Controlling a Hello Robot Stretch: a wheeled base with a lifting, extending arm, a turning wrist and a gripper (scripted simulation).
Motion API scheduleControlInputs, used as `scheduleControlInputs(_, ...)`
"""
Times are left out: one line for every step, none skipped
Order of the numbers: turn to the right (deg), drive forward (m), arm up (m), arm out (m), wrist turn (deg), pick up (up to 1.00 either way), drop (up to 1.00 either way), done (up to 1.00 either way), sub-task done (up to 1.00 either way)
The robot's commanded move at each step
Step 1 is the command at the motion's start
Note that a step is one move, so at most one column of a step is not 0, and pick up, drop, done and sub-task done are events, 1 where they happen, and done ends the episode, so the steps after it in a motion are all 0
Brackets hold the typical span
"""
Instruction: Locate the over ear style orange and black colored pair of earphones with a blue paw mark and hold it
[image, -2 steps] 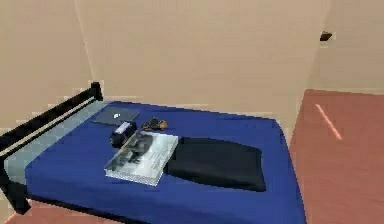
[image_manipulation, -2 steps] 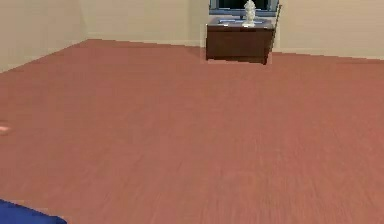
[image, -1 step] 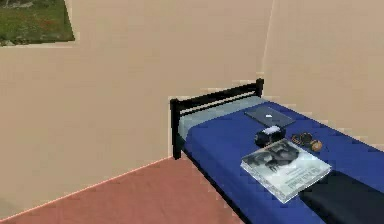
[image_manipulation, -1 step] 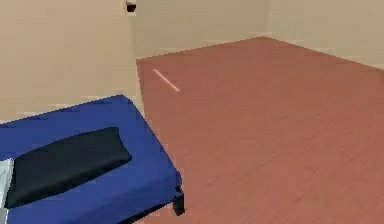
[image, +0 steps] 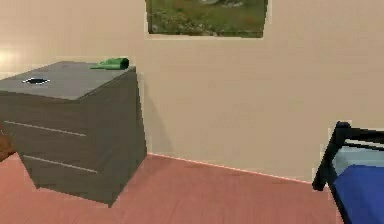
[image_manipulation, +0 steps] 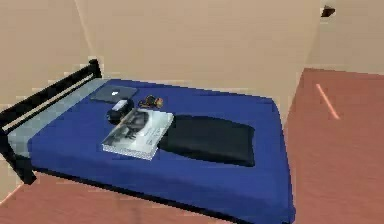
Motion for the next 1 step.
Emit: scheduleControlInputs(45.0, 0.00, 0.00, 0.00, 0.0, 0.00, 0.00, 0.00, 0.00)
